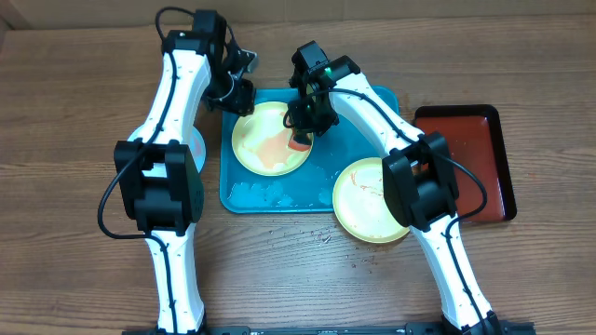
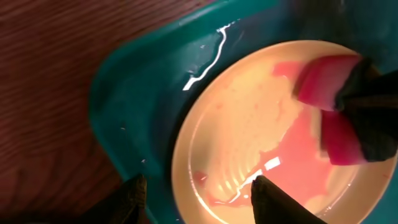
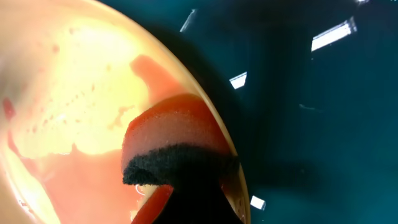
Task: Clean dirty plates on tray and stack at the side
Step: 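Continue scrubbing the yellow plate surface with the sponge in right gripper, then raise the sponge with right gripper away from the yellow plate, then lift the yellow plate with left gripper and set it on the white plate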
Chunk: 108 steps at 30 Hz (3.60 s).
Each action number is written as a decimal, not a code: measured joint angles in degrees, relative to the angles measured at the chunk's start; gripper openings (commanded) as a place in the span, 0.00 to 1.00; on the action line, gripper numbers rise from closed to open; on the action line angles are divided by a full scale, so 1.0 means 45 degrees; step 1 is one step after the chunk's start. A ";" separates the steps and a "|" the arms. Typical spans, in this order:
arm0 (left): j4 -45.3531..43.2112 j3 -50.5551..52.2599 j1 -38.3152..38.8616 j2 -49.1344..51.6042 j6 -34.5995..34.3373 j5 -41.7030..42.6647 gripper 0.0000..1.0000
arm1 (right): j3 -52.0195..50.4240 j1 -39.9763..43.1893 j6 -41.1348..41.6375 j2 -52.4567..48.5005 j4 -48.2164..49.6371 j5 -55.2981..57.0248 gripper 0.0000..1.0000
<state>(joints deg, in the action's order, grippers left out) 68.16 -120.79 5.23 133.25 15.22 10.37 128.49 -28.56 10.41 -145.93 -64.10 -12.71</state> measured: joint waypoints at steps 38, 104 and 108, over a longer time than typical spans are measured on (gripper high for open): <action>-0.1477 0.2934 -0.0185 -0.0024 -0.1549 -0.0083 0.04 | -0.0306 -0.0117 0.0976 0.0010 0.1171 -0.1559 0.04; -0.2754 0.5770 0.4653 -0.5591 -0.6853 -1.3410 0.04 | 0.1375 0.3745 0.1054 0.6445 -0.5168 0.0826 0.04; -0.2846 0.6028 0.4677 -0.5591 -0.6829 -1.3954 0.04 | 0.1375 0.3745 0.1054 0.6445 -0.5212 0.0840 0.04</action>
<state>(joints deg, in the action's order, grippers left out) 55.35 -93.67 26.28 108.09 -15.51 -52.42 134.67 -11.70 15.16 -116.92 -87.55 -8.93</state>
